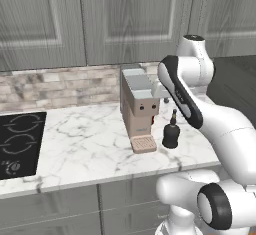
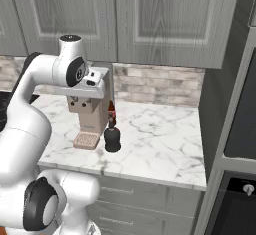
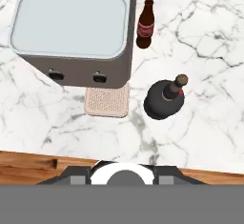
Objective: Move the drinks to the dining counter.
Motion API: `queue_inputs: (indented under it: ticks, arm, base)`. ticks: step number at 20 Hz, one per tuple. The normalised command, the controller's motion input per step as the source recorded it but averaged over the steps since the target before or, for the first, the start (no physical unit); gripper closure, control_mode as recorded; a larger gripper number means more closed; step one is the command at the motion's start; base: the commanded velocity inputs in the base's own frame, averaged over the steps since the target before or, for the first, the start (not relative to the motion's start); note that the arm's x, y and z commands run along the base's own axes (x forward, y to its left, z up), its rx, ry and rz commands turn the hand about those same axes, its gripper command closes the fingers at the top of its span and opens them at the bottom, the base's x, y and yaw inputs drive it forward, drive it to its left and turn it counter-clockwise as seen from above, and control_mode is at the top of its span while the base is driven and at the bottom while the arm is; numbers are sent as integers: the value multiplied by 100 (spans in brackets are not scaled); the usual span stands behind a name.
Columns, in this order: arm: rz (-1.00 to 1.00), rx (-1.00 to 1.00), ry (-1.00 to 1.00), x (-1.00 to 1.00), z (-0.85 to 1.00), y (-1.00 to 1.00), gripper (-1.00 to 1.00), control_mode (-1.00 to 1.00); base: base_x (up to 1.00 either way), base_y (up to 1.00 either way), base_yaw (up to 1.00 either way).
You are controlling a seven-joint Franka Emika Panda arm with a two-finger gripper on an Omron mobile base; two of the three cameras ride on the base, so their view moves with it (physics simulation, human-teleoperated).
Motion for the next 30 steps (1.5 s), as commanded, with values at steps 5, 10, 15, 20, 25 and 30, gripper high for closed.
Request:
queue_inputs:
  ticks: [5,10,15,20,25,30]
  arm:
    - [0,-2,-6,-34,-4,4,-100,-100]
    - [0,0,4,-48,-22,0,-100,-100]
    - [0,0,9,-21,-12,-2,-100,-100]
    - [3,1,0,-12,0,-26,-100,-100]
    - [6,2,0,-1,0,-43,-100,-100]
    - [5,0,0,0,-13,-33,-100,-100]
  base:
    - [0,0,0]
    - [0,0,0]
    - [0,0,0]
    - [0,0,0]
    - [0,0,0]
    - [0,0,0]
